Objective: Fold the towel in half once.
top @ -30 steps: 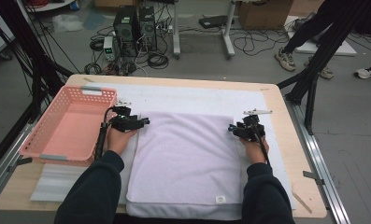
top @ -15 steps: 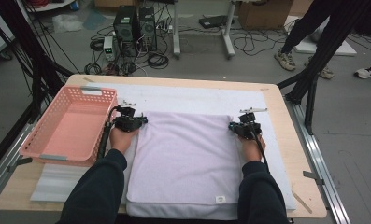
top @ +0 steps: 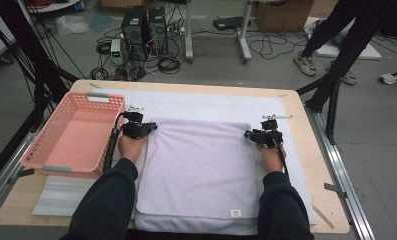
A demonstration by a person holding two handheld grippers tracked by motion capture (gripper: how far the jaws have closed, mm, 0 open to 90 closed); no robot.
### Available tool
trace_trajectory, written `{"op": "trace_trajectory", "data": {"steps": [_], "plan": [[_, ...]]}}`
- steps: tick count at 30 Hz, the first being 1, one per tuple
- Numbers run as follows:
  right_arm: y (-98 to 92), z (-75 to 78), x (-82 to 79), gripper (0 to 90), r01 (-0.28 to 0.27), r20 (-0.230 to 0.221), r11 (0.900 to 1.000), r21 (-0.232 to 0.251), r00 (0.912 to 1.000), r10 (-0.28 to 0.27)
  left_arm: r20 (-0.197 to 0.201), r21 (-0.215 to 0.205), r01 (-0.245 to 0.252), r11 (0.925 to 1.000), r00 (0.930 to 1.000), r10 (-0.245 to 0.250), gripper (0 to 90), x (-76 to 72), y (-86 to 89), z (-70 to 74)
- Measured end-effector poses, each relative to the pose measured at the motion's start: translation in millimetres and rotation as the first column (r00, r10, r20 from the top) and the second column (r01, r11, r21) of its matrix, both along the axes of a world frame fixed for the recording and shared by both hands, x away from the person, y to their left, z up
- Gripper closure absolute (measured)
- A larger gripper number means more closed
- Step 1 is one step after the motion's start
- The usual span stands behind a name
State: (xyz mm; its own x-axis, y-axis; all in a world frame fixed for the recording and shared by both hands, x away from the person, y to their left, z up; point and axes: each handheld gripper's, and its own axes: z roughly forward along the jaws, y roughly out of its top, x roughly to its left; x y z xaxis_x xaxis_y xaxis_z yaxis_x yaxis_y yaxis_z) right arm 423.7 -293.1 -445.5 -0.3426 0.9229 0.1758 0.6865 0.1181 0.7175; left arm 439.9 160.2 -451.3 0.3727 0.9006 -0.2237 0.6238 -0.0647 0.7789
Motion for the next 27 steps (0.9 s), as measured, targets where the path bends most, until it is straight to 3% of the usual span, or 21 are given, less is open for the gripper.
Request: {"op": "trace_trajectory", "data": {"steps": [2,3,4,7,9,13,17,19,23,26,27], "plan": [[6.1,0.9,-1.5,63.8,-0.008,0.008,0.998,-0.058,0.9999,0.008,0.001,0.004,0.002,1.0,1.0,-0.002,85.8,-0.1,0.1,-0.2],[7.7,1.2,-1.8,71.9,-0.017,0.009,0.997,-0.073,0.9998,0.018,0.001,0.006,0.003,1.0,1.0,-0.003,85.8,-0.2,0.2,-0.2],[8.3,1.5,-1.8,84.4,-0.041,0.002,0.998,-0.052,0.9992,0.041,0.0,0.006,0.005,1.0,1.0,-0.005,85.8,-0.3,0.0,-0.2],[12.8,2.7,-2.2,86.4,-0.058,0.002,0.996,-0.072,0.9983,0.058,0.004,-0.006,-0.002,1.0,1.0,0.002,85.9,0.3,1.2,0.7],[7.1,1.9,0.0,86.9,-0.051,-0.002,0.998,-0.029,0.9987,0.051,0.018,-0.029,-0.023,0.9993,0.9996,0.023,86.0,1.1,2.4,2.7],[7.9,2.5,3.2,87.2,-0.043,0.091,0.996,-0.079,0.9946,0.05,0.045,-0.031,-0.043,0.9986,0.998,0.044,86.0,5.8,2.2,8.2],[10.5,6.8,10.5,87.2,-0.019,0.154,0.996,-0.084,0.9875,0.031,0.103,-0.101,-0.085,0.9912,0.9901,0.096,85.9,9.4,6.4,11.8],[11.6,9.8,14.8,87.2,-0.007,0.174,0.996,-0.087,0.9844,0.023,0.12,-0.088,-0.069,0.9937,0.9896,0.08,85.9,13.4,7.1,12.5],[12.7,11.1,20.7,87.0,0.023,0.2,0.995,-0.094,0.9798,-0.004,0.204,-0.071,-0.035,0.9969,0.9777,0.049,85.8,17.3,4.9,18.0],[12.9,6.1,22.8,82.4,0.047,0.186,0.996,-0.078,0.982,-0.032,0.19,-0.048,-0.031,0.9984,0.981,0.04,82.2,18.4,4.9,12.7],[13.4,4.3,23.1,73.0,0.055,0.173,0.997,-0.062,0.9839,-0.044,0.177,-0.043,-0.027,0.9987,0.9836,0.035,73.5,18.5,5.5,11.4]]}}
